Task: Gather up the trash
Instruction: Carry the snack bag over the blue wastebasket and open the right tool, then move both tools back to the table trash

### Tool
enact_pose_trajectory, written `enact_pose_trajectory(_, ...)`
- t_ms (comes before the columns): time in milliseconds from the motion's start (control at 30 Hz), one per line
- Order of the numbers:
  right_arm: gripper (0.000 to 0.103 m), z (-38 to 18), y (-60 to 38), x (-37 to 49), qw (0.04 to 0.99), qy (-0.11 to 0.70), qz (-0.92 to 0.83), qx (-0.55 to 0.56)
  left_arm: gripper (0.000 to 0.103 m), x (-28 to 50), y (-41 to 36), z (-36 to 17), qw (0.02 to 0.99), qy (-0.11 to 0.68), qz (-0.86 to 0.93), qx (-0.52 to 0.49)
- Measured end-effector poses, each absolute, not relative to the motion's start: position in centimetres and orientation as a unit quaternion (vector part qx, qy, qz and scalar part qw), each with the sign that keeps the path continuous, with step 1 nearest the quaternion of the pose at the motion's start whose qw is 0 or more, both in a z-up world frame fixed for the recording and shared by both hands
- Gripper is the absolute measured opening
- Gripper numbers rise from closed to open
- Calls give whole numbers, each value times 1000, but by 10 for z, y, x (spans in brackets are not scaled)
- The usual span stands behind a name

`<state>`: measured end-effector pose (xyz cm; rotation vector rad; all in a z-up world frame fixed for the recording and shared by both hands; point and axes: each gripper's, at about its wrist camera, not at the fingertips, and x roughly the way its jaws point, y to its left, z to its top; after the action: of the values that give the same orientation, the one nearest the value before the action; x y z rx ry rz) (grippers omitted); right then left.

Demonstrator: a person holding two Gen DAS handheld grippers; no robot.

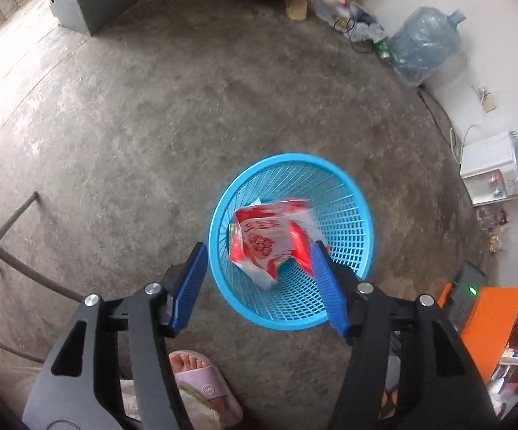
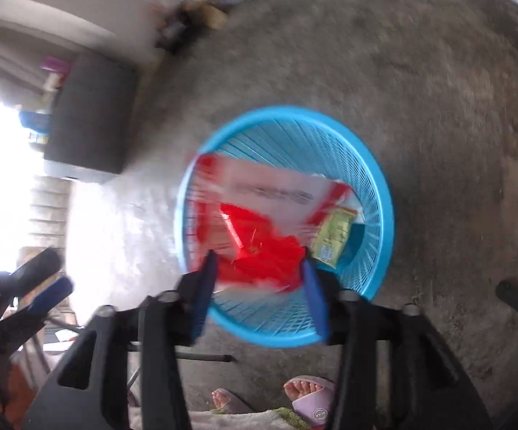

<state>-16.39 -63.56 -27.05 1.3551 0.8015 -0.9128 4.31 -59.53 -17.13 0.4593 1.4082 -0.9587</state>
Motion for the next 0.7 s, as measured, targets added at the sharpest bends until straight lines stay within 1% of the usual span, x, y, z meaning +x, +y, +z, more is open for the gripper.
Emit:
enact_pose_trajectory(100, 50, -277, -634, -170, 607, 338, -405, 594, 56, 47, -587, -156, 641, 612, -428, 176)
enact_pose_trajectory(167, 54, -274, -627, -176, 615, 325, -405, 593, 56, 51, -580, -135, 656, 590, -436, 180)
enact_pose_trajectory(267, 56, -260, -615, -186, 628, 318, -415, 576, 60, 56, -572, -103, 681, 560, -438, 174)
enact_pose_trajectory(400, 56, -235, -609, -197, 647, 295, -416, 567, 60, 57, -550, -65, 703, 533, -441, 164)
enact_pose_trajectory(567, 56, -179, -590, -192, 695, 292, -403, 519, 61, 48, -505, -16, 717, 498, -465, 147)
enact_pose_trajectory(700, 56, -131, -566, -174, 741, 303, -369, 472, 61, 44, -448, 17, 725, 470, -486, 131)
